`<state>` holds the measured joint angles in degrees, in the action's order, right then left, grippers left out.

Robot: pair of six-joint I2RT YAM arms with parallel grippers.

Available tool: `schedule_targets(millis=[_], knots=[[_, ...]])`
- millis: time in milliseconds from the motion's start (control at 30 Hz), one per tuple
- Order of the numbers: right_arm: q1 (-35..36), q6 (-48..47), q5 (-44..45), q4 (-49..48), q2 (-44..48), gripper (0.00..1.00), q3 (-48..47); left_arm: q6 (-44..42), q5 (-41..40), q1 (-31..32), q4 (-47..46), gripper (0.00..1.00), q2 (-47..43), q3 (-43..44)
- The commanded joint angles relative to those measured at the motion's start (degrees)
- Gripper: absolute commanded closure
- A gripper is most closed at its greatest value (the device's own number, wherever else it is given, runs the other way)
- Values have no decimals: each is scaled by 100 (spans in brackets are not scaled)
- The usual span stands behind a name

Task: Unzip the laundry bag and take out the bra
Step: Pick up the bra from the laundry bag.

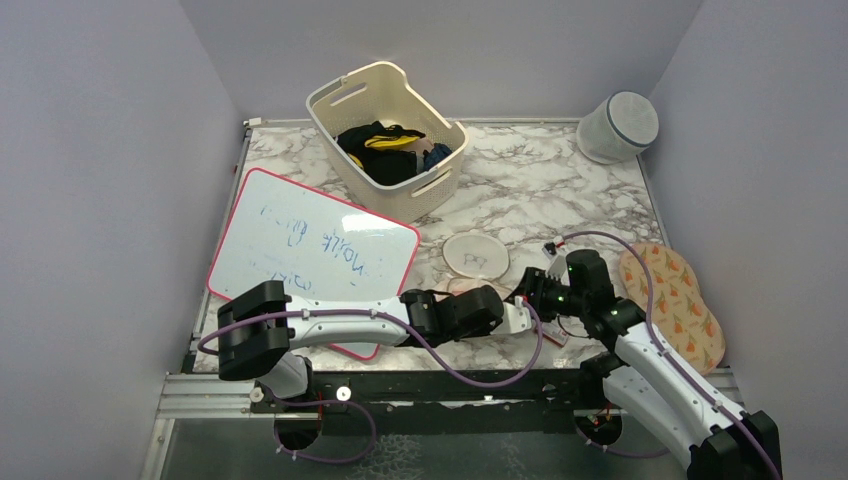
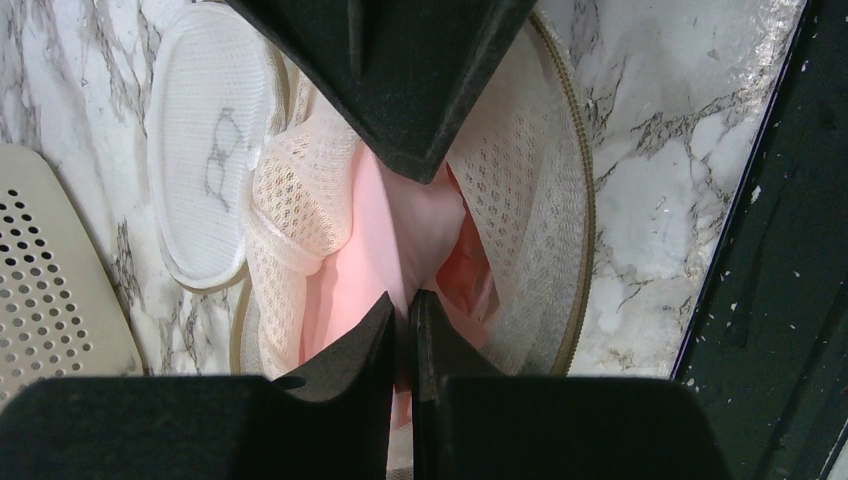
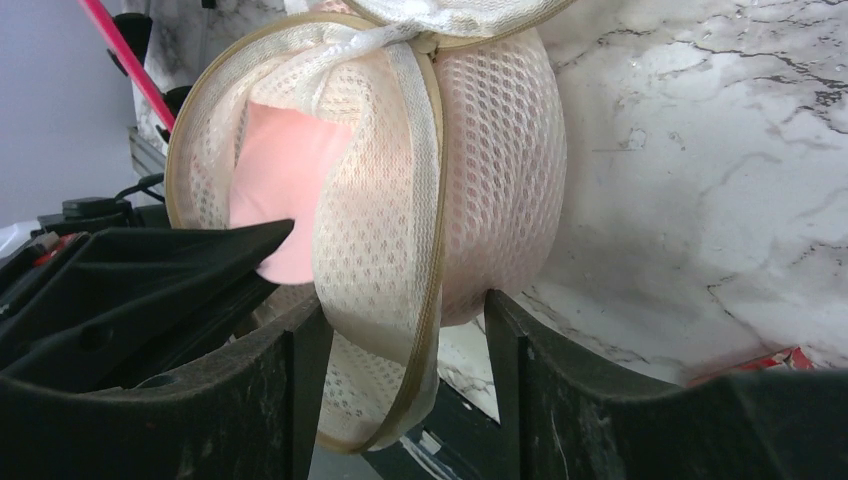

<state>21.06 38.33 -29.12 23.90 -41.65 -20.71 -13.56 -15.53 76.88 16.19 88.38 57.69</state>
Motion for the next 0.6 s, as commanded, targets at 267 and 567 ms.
schedule_targets(millis=[267,567], knots=[[2,175,880,-524,-218,56,65,-8,317,108,-520,100,-1218,-485],[3,-25,477,-811,-219,62,107,184,-366,113,-1887,100,-1989,-943]])
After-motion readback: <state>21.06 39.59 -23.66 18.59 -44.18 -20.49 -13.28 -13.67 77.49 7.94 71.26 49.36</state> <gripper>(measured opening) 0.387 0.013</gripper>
